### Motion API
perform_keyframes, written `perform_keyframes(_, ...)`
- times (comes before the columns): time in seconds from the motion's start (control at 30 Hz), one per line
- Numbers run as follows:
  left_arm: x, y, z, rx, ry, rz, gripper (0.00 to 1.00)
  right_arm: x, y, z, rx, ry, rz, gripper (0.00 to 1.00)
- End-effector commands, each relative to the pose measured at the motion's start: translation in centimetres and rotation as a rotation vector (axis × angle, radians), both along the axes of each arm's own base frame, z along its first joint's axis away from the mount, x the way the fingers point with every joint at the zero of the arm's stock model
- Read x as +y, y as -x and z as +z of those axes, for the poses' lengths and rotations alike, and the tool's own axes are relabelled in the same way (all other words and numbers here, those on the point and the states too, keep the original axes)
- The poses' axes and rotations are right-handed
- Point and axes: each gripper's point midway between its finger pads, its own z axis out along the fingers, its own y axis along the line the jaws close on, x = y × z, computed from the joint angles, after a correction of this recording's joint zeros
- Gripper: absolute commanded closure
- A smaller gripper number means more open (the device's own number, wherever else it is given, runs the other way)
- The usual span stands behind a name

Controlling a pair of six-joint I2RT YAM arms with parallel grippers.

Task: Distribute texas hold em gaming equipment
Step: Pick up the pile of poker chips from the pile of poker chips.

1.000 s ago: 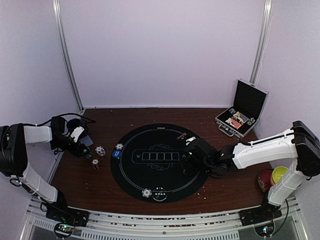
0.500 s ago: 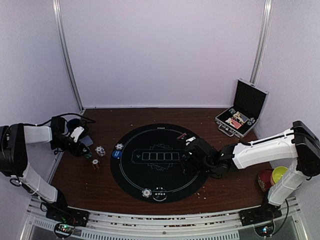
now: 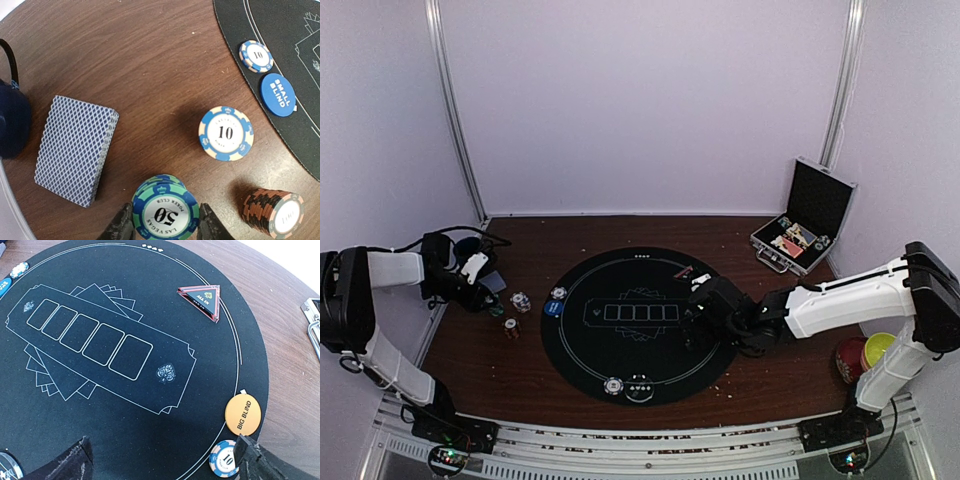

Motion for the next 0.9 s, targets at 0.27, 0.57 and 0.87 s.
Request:
perform_keyframes(0.27, 0.3, -0.8, 2.4, -0.089, -0.012, 0.006, 0.64, -0.3, -0.1, 0.1, -0.021, 0.017, -0.01, 0.0)
perform_keyframes(0.57, -0.4, -1.4, 5.3, -0.134, 0.014, -0.017, 0.64, -0.4, -0.2, -0.1, -0.023, 0.021, -0.016, 0.0)
perform_keyframes(0.87, -4.9, -4.9, 7.3, -0.153, -0.013, -0.1, 0.63, -0.7, -0.5, -0.5, -0.032, 0.049, -0.031, 0.0)
